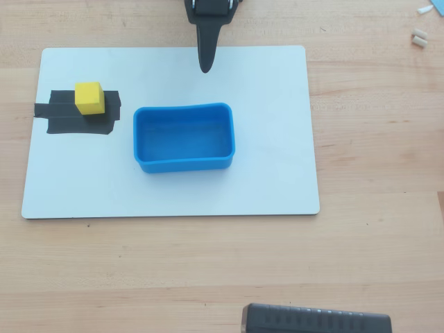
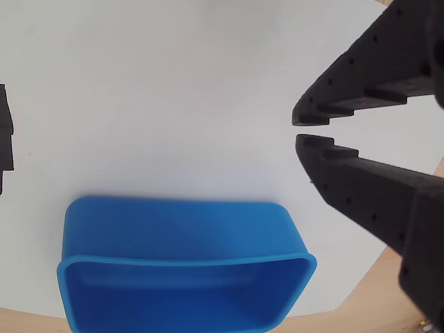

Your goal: Pick up yellow cube and drop it in the blue rectangular bin

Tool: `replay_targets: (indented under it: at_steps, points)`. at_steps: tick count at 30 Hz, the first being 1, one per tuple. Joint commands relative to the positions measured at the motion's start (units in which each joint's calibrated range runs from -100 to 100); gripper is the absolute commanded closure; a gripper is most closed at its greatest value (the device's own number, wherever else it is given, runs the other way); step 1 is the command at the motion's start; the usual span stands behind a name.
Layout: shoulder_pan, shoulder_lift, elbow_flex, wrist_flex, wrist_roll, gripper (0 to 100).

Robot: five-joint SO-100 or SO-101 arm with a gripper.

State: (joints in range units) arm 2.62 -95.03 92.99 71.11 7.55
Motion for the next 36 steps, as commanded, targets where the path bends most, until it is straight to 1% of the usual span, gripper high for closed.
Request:
replay_targets:
  at_steps: [1,31,36]
  points:
    - [-0.73,-1.26,-0.35,-0.84,-0.24,100]
    - [-0.22,-1.26,-0.35,-0.43,0.1,100]
    - [1.75,-0.14,-6.26,0.15,0.68,100]
